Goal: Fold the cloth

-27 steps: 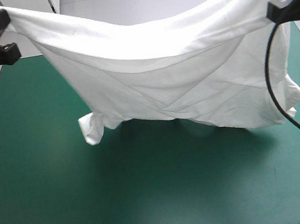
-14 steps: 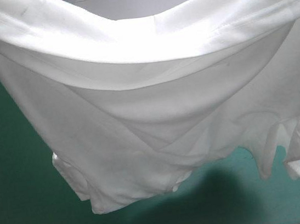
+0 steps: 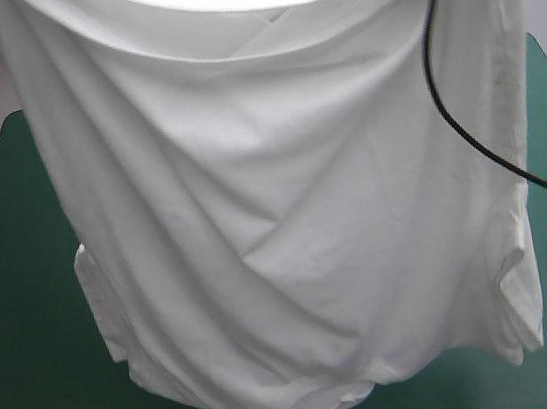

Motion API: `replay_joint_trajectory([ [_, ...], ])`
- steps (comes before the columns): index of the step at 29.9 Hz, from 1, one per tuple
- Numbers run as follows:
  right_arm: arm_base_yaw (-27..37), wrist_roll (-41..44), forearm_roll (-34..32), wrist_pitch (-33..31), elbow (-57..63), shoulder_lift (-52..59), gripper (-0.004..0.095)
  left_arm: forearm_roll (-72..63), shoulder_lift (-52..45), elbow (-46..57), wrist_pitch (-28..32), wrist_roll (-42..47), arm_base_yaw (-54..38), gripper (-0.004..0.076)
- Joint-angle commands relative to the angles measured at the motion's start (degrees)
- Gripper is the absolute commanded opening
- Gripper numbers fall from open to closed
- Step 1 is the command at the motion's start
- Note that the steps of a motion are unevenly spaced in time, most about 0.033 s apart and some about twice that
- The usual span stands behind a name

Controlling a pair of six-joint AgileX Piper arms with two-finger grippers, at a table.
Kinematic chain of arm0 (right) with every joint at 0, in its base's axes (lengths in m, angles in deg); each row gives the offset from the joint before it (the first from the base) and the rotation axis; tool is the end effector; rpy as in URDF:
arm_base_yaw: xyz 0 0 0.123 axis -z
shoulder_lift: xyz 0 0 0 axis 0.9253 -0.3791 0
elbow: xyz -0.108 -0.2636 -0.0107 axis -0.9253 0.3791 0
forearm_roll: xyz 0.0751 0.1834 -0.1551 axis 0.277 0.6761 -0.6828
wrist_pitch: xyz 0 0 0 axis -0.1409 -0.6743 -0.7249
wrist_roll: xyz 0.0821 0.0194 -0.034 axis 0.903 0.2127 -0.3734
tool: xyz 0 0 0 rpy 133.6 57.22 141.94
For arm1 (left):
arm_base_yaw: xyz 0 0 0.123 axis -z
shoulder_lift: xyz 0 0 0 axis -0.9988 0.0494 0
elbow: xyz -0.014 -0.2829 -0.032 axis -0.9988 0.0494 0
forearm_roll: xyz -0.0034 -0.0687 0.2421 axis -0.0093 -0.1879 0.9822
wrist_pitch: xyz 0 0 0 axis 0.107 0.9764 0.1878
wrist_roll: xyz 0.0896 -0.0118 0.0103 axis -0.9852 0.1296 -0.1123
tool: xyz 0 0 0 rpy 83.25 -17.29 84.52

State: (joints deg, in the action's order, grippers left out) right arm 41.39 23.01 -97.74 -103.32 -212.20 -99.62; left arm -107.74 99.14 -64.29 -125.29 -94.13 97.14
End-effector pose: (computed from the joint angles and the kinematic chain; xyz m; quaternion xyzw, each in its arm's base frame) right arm 0.1781 0.0671 0.6737 -0.1175 0.5880 0.0353 0.7995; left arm 0.1685 -0.0521 0.6836 0.1254 0.5251 -0.1759 0.8232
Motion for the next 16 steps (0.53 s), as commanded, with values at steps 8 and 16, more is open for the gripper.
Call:
replay_joint_trajectory([
  [8, 2.25, 15.12, -17.85, 30.62, -0.45, -9.85, -0.0006, -0.81, 10.36, -0.29, 33.08, -3.91, 0.16, -0.0022],
  [16, 8.55, 20.35, -16.42, 27.01, -0.4, -10.35, -0.0007, -0.66, 13.35, -0.29, 34.41, -6.34, 0.16, -0.0022],
])
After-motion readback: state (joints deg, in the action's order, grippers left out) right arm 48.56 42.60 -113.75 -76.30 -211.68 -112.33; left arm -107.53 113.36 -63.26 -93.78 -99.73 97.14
